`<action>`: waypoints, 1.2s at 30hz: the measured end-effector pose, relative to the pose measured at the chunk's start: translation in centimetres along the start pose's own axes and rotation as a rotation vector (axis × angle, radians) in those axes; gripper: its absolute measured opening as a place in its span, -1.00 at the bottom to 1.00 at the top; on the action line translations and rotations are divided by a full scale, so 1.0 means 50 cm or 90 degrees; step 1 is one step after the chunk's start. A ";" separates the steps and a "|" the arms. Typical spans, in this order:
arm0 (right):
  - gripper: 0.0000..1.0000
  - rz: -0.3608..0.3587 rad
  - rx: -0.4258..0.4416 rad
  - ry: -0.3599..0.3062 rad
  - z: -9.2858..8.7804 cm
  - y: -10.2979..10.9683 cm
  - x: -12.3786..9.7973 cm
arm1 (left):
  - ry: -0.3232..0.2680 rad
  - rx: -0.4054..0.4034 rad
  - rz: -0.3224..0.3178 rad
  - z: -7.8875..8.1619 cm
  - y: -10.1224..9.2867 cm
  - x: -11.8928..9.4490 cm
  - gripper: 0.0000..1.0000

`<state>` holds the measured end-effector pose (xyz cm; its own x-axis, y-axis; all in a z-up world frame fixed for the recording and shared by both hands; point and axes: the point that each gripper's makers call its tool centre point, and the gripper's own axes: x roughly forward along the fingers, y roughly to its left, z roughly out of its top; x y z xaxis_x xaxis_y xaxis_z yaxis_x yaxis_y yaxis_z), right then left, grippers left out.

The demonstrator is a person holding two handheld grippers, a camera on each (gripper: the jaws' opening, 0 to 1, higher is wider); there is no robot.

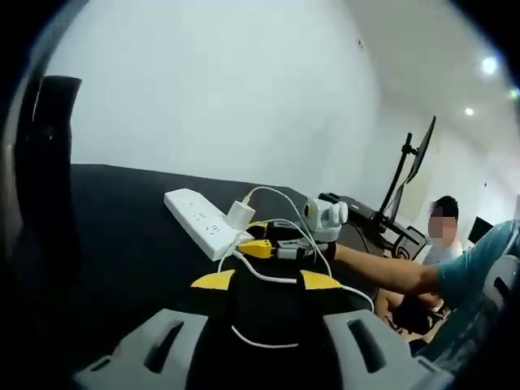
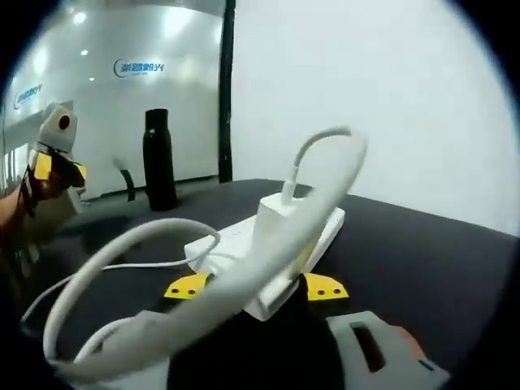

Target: Connect the charging cable to the phone, plug the charger into the socket, and turn on the power strip switch to charge the phone.

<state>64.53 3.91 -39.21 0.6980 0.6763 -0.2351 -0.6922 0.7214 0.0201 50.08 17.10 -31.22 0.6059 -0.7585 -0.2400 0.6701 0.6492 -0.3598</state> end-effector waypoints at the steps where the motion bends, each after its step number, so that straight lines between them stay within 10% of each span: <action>1: -0.23 0.002 0.010 0.002 0.000 -0.001 -0.001 | -0.001 -0.002 0.000 0.000 0.000 0.000 -0.47; 22: -0.31 -0.009 0.099 -0.007 0.011 0.004 -0.015 | 0.003 -0.016 -0.003 -0.009 0.004 0.012 -0.48; 36: -0.66 -0.022 0.014 -0.005 0.000 -0.023 -0.012 | 0.003 -0.017 -0.001 -0.013 0.001 0.007 -0.49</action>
<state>64.92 2.66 -39.11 0.7231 0.6520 -0.2281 -0.6635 0.7475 0.0333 50.05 16.86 -31.89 0.6027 -0.7599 -0.2434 0.6593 0.6461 -0.3846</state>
